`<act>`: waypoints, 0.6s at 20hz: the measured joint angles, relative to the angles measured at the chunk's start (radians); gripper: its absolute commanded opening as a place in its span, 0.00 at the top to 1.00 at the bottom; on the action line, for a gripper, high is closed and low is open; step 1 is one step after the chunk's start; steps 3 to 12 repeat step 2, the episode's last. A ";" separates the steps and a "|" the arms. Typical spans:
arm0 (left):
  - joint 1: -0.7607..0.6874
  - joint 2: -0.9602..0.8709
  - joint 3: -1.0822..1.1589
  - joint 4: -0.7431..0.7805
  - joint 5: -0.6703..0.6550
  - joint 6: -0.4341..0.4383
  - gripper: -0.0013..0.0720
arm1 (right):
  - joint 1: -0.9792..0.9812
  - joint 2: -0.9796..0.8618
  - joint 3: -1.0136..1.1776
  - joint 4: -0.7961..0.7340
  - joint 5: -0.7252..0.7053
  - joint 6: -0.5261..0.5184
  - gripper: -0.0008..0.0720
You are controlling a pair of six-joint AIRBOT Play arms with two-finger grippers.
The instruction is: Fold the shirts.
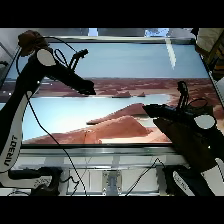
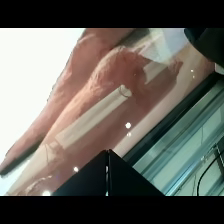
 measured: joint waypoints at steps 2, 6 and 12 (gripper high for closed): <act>-0.001 0.000 -0.002 0.003 0.031 0.002 0.97 | 0.000 0.000 0.000 0.000 0.004 0.000 0.25; -0.001 0.000 -0.002 0.003 0.031 0.002 0.97 | 0.000 0.000 0.000 0.000 0.004 0.000 0.25; -0.001 0.000 -0.002 0.003 0.031 0.002 0.97 | 0.000 0.000 0.000 0.000 0.004 0.000 0.25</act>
